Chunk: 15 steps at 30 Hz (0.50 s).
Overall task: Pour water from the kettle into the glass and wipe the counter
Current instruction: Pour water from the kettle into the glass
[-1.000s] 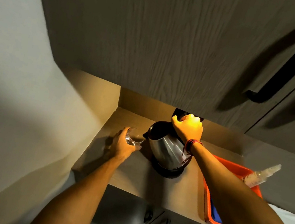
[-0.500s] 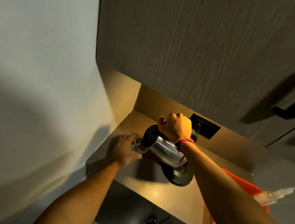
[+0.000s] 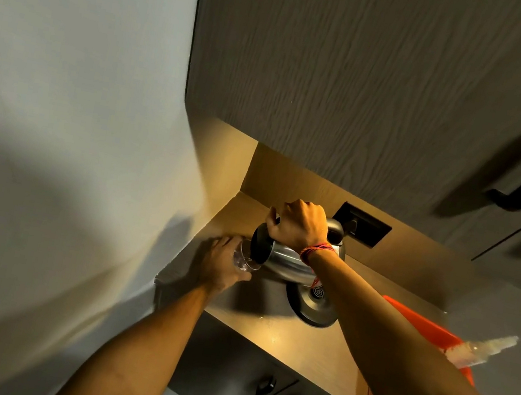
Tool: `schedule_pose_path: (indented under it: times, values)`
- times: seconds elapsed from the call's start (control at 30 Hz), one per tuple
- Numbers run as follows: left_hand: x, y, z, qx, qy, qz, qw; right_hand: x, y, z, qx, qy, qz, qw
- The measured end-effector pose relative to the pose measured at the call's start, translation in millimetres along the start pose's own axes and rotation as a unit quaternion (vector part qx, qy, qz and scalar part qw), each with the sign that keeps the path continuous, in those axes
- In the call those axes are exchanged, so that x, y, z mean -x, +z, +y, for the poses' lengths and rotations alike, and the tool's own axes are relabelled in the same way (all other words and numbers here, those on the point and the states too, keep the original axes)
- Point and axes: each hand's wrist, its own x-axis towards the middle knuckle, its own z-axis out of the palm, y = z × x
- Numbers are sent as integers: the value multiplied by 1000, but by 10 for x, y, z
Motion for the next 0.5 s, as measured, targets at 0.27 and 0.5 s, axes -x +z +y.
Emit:
schedule_pose_path:
  times: [0.27, 0.5]
  values:
    - [5, 41, -41, -10, 0, 3, 1000, -7, -3, -41, 27, -15, -18, 999]
    - [6, 78, -53, -14, -6, 3, 1000, 13, -50, -49, 16, -14, -29, 999]
